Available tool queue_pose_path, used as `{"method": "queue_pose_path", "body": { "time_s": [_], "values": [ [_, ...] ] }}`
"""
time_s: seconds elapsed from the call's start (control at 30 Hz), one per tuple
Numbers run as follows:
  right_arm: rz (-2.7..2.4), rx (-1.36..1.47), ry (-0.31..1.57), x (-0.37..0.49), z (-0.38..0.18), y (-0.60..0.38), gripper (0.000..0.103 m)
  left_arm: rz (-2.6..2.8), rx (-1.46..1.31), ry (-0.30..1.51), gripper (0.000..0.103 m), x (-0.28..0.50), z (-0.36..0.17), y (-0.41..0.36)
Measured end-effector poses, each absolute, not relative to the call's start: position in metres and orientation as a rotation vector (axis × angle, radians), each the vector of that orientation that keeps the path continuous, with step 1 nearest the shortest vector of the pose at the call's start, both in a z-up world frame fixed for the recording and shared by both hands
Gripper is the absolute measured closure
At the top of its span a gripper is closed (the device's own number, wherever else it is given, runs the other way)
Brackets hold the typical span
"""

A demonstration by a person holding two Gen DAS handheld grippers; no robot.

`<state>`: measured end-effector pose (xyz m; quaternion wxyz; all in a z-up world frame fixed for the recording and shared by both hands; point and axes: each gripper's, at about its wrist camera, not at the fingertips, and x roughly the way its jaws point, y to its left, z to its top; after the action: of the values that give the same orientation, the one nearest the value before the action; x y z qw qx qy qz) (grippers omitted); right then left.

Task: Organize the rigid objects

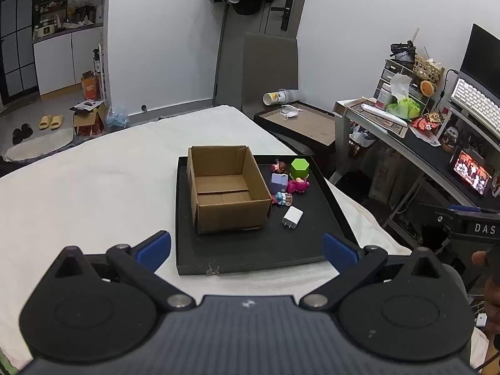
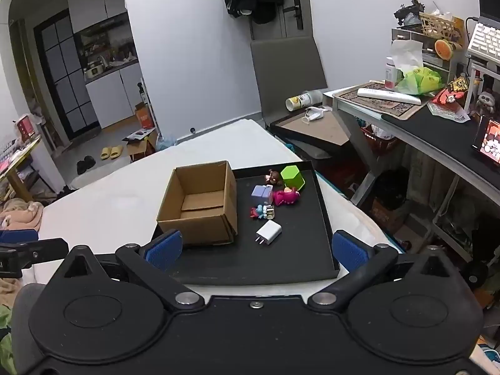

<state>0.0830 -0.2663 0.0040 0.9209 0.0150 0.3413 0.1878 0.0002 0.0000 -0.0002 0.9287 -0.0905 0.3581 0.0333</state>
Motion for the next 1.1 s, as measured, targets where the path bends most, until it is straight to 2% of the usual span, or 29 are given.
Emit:
{"method": "queue_pose_path", "body": {
  "time_s": [1.1],
  "values": [
    [0.343,0.02,0.725,0.073,0.01,-0.27,0.0,0.045,-0.192,0.709,0.0,-0.006,0.001,-0.008]
  ]
}}
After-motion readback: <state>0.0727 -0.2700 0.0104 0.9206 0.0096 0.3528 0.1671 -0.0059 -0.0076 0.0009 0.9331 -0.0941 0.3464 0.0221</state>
